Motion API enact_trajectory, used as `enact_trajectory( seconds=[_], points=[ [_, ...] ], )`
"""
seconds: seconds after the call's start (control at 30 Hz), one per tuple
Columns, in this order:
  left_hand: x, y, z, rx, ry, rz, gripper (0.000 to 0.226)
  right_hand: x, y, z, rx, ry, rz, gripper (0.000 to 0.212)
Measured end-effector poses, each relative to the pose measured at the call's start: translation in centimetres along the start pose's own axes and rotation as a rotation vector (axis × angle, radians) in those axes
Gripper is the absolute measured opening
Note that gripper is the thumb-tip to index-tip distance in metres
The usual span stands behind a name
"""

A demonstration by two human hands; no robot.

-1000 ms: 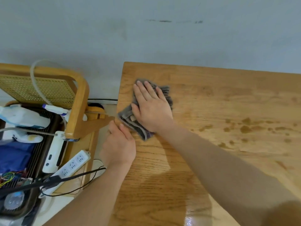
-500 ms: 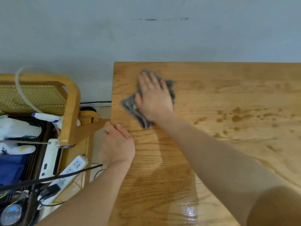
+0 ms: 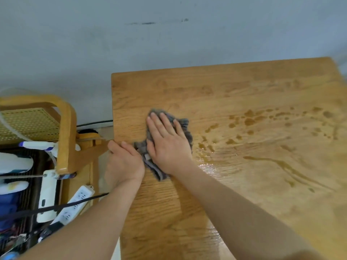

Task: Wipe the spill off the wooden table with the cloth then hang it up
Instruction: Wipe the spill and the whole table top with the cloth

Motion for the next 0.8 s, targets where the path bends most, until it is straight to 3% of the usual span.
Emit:
enact_trajectory(
  seconds=[0.13,0.27,0.33,0.4,0.47,0.53,0.63,0.8],
  points=[
    [0.0,0.2,-0.2,0.011,0.017,-0.007,0.04,-4.0,-3.9,0.7,-0.011,0.061,0.062,0.059],
    [0.3,0.1,-0.4,0.017,-0.004,-0.036,0.04,-1.5,-12.4,2.9,-0.042,-0.002,-0.292,0.06],
    [0.2,0.3,-0.4,0.034,-0.001,-0.029,0.04,-1.1,-11.1,2.6,-0.034,-0.06,-0.425,0.061],
    [0.1,0.5,-0.3,0.038,0.005,-0.021,0.04,-2.8,-6.3,1.2,-0.012,-0.094,-0.346,0.062],
    [0.2,0.7,-0.5,0.036,0.012,-0.019,0.042,-6.6,-1.5,0.0,0.0,-0.041,-0.112,0.06],
    [0.3,0.8,-0.6,0.038,0.006,-0.012,0.043,-10.9,-0.8,-0.6,-0.017,0.006,0.017,0.059],
    [0.4,0.7,-0.6,0.046,-0.003,-0.017,0.044,-15.5,-3.0,-0.4,-0.038,0.043,0.082,0.058],
    [0.5,0.5,-0.6,0.016,-0.007,-0.066,0.046,-14.8,-4.0,0.0,-0.024,0.065,0.106,0.061]
  ],
)
Point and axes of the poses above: each hand's wrist, its own x-axis towards the middle knuckle, its own z-axis out of the back of the hand, y = z × x, the point moved 6 cm from there along x, towards the middle knuckle
